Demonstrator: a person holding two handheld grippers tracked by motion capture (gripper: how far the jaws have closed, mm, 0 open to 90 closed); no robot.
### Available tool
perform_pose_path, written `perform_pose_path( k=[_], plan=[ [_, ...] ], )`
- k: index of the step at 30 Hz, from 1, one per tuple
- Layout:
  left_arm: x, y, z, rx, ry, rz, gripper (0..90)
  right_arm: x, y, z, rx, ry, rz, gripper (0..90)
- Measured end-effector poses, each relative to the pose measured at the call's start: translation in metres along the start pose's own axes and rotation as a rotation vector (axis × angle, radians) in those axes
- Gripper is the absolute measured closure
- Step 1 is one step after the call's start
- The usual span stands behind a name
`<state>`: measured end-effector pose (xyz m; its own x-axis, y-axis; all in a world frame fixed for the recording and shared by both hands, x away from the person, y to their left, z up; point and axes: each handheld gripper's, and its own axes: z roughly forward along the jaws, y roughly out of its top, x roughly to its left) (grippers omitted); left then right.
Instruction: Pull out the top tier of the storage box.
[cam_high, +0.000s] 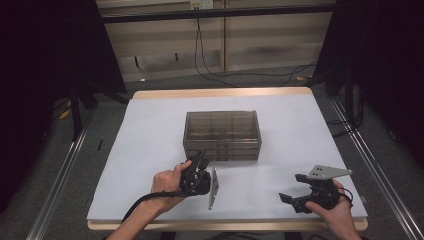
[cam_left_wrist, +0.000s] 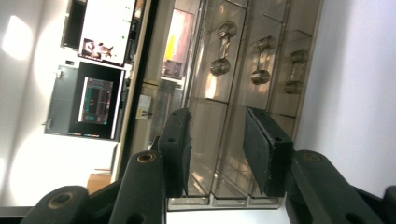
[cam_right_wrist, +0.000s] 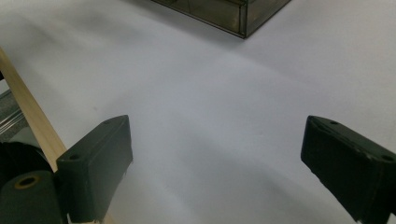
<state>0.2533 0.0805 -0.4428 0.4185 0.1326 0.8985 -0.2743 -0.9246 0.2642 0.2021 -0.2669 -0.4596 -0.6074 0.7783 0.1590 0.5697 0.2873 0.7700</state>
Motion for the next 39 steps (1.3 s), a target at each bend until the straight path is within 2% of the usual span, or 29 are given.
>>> perform_pose_path(
  k=[2,5,7,10,12,13,16,17,18,19,21,24,26,27,29,32,34,37,38,39],
  plan=[
    [-0.003,0.003,0.003,0.01,0.01,0.038,61.4,0.0,0.0,0.0,0.0,0.001,-0.001,9.0],
    [-0.007,0.004,0.005,0.017,0.03,0.059,61.5,0.0,0.0,0.0,0.0,0.001,-0.001,9.0],
    [-0.01,0.008,0.009,0.033,0.049,0.092,61.5,0.0,0.0,0.0,0.001,0.001,0.0,9.0],
    [-0.013,0.012,0.012,0.045,0.071,0.11,61.6,0.0,0.0,0.0,0.001,0.001,-0.001,9.0],
    [-0.013,0.013,0.013,0.055,0.066,0.105,62.2,0.0,0.0,0.0,0.0,0.002,-0.002,9.0],
    [-0.013,0.016,0.014,0.073,0.067,0.116,62.3,0.0,0.0,0.0,0.0,0.002,-0.001,9.0],
    [-0.014,0.018,0.016,0.078,0.074,0.112,62.8,0.0,0.0,0.0,-0.001,0.003,-0.003,9.0],
    [-0.012,0.02,0.017,0.083,0.072,0.142,63.7,0.0,0.0,0.0,-0.001,0.003,-0.003,9.0],
    [-0.015,0.02,0.018,0.082,0.069,0.117,64.3,0.0,0.0,0.0,0.0,0.002,-0.001,9.0],
    [-0.014,0.022,0.019,0.084,0.073,0.14,64.6,0.0,0.0,0.0,-0.001,0.003,-0.003,9.0],
    [-0.014,0.024,0.022,0.087,0.074,0.144,66.5,0.0,0.0,0.0,-0.001,0.003,-0.003,9.0],
    [-0.015,0.028,0.026,0.087,0.079,0.138,66.8,0.0,0.0,0.0,-0.001,0.002,-0.003,9.0],
    [-0.016,0.029,0.027,0.088,0.07,0.124,71.1,0.0,0.0,0.0,0.001,0.002,-0.001,9.0],
    [-0.017,0.031,0.03,0.089,0.08,0.145,71.3,0.0,0.0,0.0,0.002,0.003,-0.002,9.0],
    [-0.019,0.032,0.031,0.09,0.077,0.135,71.8,0.0,0.0,0.0,0.0,0.004,-0.004,9.0],
    [-0.02,0.036,0.035,0.09,0.089,0.161,71.8,0.0,0.0,0.0,0.002,0.004,-0.002,9.0],
    [-0.022,0.036,0.036,0.097,0.081,0.148,71.7,0.0,0.0,0.0,0.003,0.004,-0.003,9.0],
    [-0.022,0.037,0.039,0.101,0.093,0.16,71.5,0.0,0.0,0.0,0.003,0.003,-0.004,9.0],
    [-0.023,0.037,0.039,0.109,0.082,0.147,71.6,0.0,0.0,0.0,0.002,0.002,-0.003,9.0],
    [-0.024,0.036,0.04,0.11,0.085,0.155,71.5,0.0,0.0,0.0,0.003,0.003,-0.003,9.0]
  ],
)
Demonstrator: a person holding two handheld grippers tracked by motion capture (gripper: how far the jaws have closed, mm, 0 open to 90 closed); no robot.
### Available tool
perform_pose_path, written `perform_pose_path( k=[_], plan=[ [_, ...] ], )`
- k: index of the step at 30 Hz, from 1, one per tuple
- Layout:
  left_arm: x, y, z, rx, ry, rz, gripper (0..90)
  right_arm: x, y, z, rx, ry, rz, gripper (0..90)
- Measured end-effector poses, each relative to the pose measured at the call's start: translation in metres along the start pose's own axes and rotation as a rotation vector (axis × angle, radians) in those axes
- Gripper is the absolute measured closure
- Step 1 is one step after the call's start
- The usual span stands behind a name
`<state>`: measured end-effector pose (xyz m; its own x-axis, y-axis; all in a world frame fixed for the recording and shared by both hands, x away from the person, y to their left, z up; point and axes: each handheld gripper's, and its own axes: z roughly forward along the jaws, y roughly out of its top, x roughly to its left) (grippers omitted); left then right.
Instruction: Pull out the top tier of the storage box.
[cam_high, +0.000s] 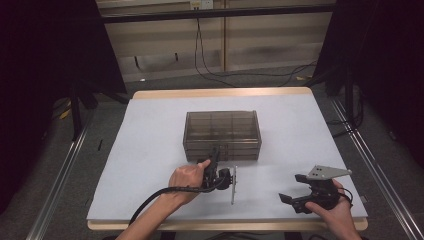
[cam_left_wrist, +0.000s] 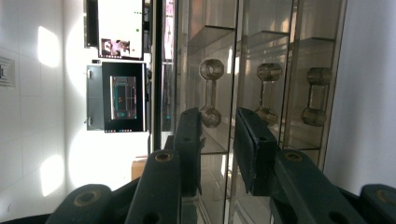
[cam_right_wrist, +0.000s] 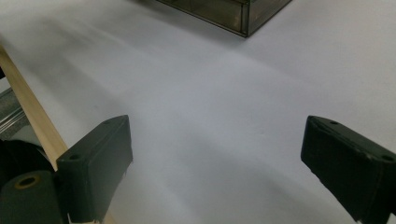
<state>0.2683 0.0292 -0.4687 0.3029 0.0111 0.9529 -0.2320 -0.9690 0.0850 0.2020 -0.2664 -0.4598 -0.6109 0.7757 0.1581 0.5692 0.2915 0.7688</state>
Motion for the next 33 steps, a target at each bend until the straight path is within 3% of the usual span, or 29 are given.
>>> perform_pose_path(
  k=[1,7,8,9,11,30,33],
  plan=[
    [0.0006,0.0004,0.0006,0.004,0.007,0.018,71.3,0.0,0.0,0.0,0.0,0.0,0.0,9.0],
    [0.0011,-0.001,0.0026,0.002,0.025,0.023,74.9,-0.0003,0.0001,-0.0002,0.0,0.0,0.0,9.0],
    [0.0006,-0.0006,0.0024,0.008,0.02,-0.01,76.2,-0.0003,0.0001,-0.0002,0.0,0.0,0.0,9.0],
    [0.0006,-0.0006,0.0024,0.008,0.02,-0.01,77.1,-0.0003,0.0001,-0.0001,0.001,0.0,0.0,9.0],
    [-0.0002,0.0,0.0032,-0.004,0.045,0.016,79.7,0.0001,0.0001,0.0001,0.0,-0.001,0.001,9.0],
    [-0.0024,0.0028,0.0033,0.013,0.054,0.012,80.2,0.0003,0.0001,0.0,-0.001,0.001,0.0,9.0],
    [-0.004,0.0028,0.0038,0.006,0.073,0.014,80.5,0.0001,0.0001,0.0002,0.0,0.001,0.001,9.0]
  ],
)
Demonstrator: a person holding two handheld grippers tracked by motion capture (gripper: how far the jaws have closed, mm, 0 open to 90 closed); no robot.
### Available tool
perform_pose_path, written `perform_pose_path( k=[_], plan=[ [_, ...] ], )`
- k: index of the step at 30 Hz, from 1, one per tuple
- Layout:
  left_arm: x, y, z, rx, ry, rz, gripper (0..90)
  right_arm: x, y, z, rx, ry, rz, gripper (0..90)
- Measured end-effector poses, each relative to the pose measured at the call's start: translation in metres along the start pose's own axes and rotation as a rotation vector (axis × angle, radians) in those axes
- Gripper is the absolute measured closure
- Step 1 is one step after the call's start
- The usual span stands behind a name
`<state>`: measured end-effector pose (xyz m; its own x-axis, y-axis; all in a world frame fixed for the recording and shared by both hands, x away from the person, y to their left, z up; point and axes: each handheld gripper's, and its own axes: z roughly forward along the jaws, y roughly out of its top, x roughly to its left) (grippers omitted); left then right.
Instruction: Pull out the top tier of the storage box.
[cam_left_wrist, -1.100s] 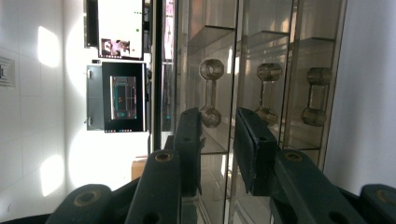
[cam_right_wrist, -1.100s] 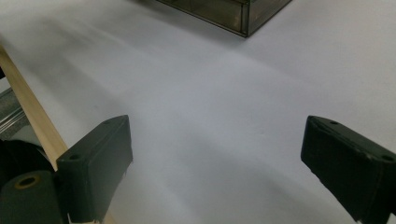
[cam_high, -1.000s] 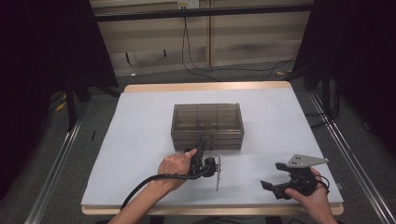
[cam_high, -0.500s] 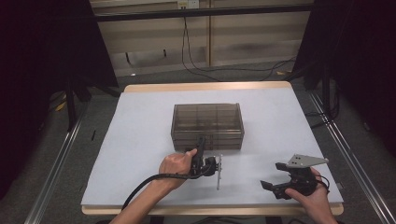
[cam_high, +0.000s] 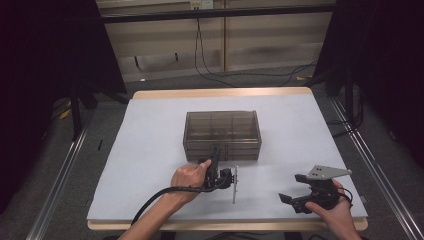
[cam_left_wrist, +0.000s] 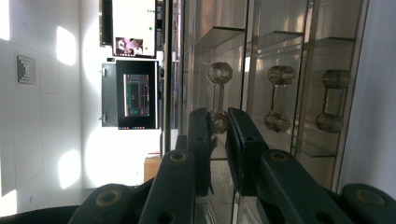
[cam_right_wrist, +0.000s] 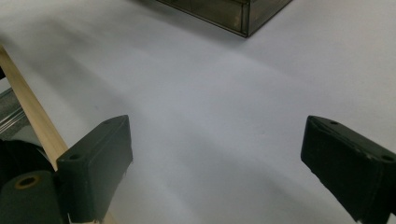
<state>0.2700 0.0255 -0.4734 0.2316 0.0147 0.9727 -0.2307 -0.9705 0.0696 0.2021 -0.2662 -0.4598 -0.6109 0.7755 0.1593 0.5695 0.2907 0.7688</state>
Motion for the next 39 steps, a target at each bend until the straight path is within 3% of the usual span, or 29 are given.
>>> perform_pose_path(
  k=[4,16,31,36,37,39],
  plan=[
    [0.002,-0.001,-0.001,0.002,-0.022,-0.014,80.5,0.0,0.0,0.0,0.0,0.0,0.0,9.0],
    [0.002,-0.001,-0.003,-0.003,-0.015,0.001,80.6,0.0,0.0,0.0,0.0,0.004,0.0,9.0],
    [0.001,-0.002,-0.01,-0.011,-0.032,-0.026,80.5,0.0,0.0,-0.001,-0.001,0.008,-0.003,9.0],
    [0.003,-0.002,-0.014,-0.02,-0.026,0.005,80.5,0.0,0.0,0.0,0.0,0.006,0.001,9.0],
    [0.001,-0.003,-0.015,-0.019,-0.033,-0.017,80.5,0.0,0.0,0.0,0.001,0.005,0.001,9.0],
    [0.001,-0.003,-0.015,-0.02,-0.034,-0.017,80.5,0.0,0.0,0.0,0.0,0.005,0.002,9.1]
  ],
)
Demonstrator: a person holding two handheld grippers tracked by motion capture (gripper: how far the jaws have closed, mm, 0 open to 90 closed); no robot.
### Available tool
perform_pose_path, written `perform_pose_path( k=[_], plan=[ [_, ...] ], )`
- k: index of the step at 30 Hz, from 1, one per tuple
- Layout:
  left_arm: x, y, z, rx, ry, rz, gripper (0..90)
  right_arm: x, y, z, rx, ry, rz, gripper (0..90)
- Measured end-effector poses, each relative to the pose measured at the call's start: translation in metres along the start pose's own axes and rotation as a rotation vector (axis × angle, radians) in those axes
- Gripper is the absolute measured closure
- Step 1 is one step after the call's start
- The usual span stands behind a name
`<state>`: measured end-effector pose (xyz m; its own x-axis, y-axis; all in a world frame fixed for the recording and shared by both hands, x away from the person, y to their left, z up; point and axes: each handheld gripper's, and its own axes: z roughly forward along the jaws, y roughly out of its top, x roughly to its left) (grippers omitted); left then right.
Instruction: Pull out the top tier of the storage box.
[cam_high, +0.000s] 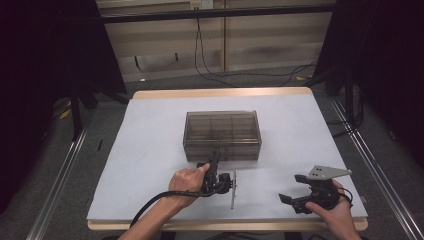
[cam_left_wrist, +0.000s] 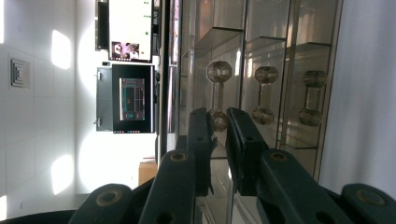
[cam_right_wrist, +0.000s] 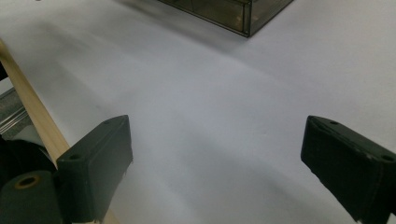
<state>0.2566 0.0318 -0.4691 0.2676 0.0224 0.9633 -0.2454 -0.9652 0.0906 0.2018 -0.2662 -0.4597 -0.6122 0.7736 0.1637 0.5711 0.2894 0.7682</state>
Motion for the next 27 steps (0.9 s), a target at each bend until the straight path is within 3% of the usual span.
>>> perform_pose_path(
  k=[23,25,27],
  plan=[
    [-0.002,0.0,-0.012,-0.018,-0.01,-0.005,80.5,0.0,0.0,0.0,0.0,-0.001,0.0,9.0],
    [-0.001,0.0,-0.013,-0.029,0.0,0.012,80.5,0.0,0.0,0.0,-0.001,-0.001,0.001,9.0],
    [-0.002,-0.001,-0.014,-0.027,-0.015,-0.016,80.5,0.0,0.0,0.0,-0.001,-0.002,0.0,9.1]
  ],
)
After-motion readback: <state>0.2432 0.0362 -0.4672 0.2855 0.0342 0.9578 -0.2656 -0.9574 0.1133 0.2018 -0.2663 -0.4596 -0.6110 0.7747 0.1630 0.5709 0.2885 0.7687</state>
